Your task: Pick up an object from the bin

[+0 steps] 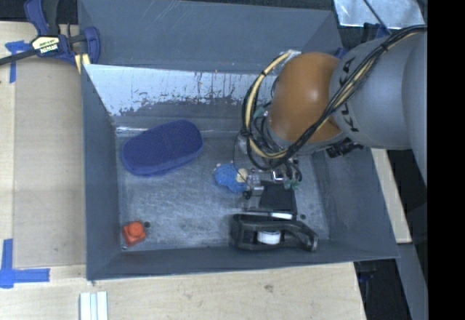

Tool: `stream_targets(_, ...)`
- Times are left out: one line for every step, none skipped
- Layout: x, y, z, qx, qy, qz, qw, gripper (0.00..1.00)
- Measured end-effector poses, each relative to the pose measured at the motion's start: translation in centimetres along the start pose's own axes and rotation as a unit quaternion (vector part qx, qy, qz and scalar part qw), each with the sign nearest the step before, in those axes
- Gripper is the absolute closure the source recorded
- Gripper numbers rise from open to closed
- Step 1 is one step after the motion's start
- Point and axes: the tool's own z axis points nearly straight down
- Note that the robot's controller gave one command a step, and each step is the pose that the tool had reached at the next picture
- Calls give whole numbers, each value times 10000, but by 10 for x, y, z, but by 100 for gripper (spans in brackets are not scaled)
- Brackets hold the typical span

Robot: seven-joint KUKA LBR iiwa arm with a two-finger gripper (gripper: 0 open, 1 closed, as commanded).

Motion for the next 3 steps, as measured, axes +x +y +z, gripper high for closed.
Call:
stream_targets(8, 11, -2, 6, 19, 599, 9982, 0)
stream_targets(7, 2, 32, 10, 24, 1686, 9857, 0)
stream_targets(7, 1, 32, 12, 21, 1670, 9859, 0)
